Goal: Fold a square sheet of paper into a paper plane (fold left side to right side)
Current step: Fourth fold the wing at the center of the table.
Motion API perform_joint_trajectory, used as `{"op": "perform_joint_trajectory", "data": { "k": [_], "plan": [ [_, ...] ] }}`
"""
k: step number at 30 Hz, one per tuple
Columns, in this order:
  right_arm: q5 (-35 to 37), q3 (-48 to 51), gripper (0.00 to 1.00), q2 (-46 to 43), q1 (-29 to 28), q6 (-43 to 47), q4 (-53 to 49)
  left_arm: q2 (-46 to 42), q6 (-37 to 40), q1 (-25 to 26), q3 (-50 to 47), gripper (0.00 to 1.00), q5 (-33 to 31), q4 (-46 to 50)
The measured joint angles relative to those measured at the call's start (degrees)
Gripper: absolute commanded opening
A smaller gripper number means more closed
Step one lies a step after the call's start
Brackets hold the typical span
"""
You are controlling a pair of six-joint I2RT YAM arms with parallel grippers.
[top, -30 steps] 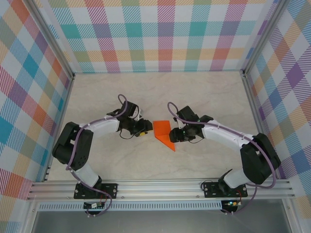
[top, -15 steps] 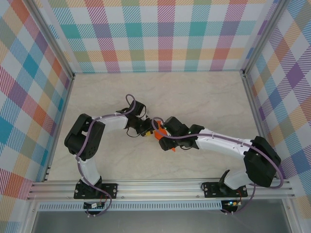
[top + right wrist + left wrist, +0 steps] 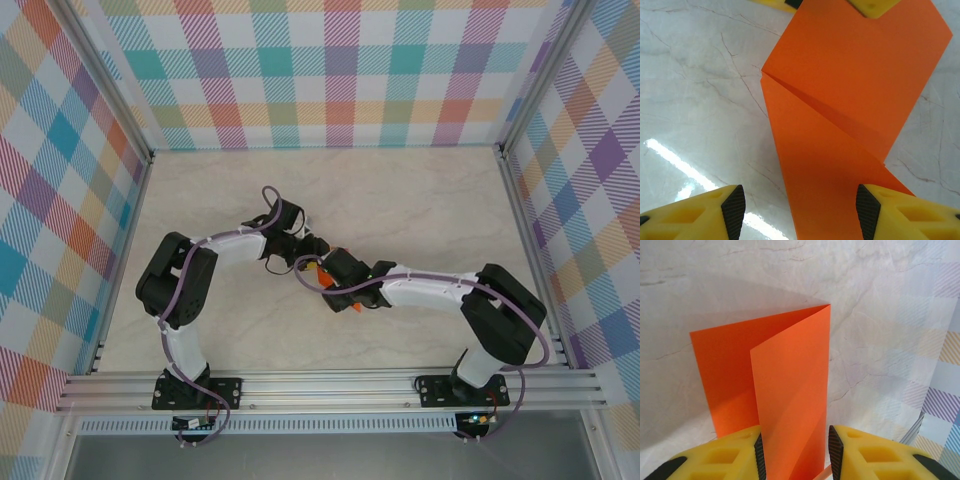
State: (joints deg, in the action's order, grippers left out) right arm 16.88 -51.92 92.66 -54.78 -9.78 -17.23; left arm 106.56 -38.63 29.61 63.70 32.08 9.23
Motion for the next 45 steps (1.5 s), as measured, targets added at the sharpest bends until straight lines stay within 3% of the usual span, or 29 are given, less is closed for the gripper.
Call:
{"op": "perform_joint_trajectory", "data": {
  "k": [14,34,45],
  "plan": [
    [2.91,1.33,0.54,2.69,-0.15,0.17,3.28,0.00,-0.39,0.00,1.25,0.38,-0.07,1.49],
    [4.81,1.68,0.28,4.50,-0.13,-1.40,3.54,0.00,0.50,0.00,2.64,0.41,-0.92,4.26],
    [4.76,2.10,0.19,4.70,-0.24,-2.19,4.39,-1.44,2.21,-0.50,2.89,0.47,-1.81,8.13]
  ]
}}
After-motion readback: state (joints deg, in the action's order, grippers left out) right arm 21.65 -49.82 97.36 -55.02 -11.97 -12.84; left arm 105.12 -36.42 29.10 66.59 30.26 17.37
